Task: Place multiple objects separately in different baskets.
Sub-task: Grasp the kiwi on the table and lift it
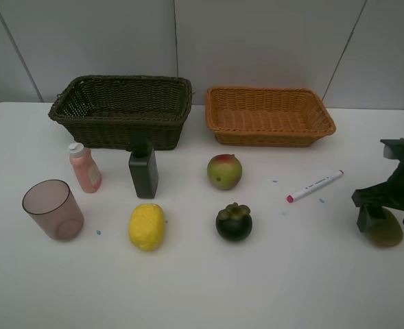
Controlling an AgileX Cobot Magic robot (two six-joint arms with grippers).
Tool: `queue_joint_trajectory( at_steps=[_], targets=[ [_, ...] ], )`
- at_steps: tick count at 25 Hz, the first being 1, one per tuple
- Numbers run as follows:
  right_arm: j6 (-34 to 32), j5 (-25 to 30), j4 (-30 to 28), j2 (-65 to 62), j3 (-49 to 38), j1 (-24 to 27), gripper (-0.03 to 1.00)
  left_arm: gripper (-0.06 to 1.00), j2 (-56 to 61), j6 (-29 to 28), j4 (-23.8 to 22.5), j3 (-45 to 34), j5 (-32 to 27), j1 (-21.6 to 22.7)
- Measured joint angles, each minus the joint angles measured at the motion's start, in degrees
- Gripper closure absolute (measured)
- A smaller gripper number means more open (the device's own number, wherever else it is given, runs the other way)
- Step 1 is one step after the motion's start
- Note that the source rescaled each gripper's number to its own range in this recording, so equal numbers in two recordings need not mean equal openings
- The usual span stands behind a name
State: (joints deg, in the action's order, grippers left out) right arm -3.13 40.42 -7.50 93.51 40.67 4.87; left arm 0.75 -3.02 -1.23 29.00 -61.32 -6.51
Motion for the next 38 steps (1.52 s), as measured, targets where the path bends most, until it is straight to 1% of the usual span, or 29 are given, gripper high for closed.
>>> queue_joint_trajectory(
  at_steps=[9,13,18,27,38],
  targets=[
    [1.31,-1.85,-0.21,0.38,0.0,0.27,0.2,-0.06,0.0,0.0,0.0,0.0,0.0,0.0],
    [1.44,-2.11,-0.21,3.42,0.0,0.27,0.21,-0.06,0.0,0.0,0.0,0.0,0.0,0.0],
    [2.32,-4.69,1.43,5.13,0.0,0.27,0.22,-0.06,0.0,0.0,0.0,0.0,0.0,0.0],
    [2.65,-4.87,1.64,5.13,0.0,0.27,0.25,-0.06,0.0,0.0,0.0,0.0,0.0,0.0],
    [2.69,-4.64,1.87,5.13,0.0,0.27,0.25,-0.06,0.0,0.0,0.0,0.0,0.0,0.0]
  ],
)
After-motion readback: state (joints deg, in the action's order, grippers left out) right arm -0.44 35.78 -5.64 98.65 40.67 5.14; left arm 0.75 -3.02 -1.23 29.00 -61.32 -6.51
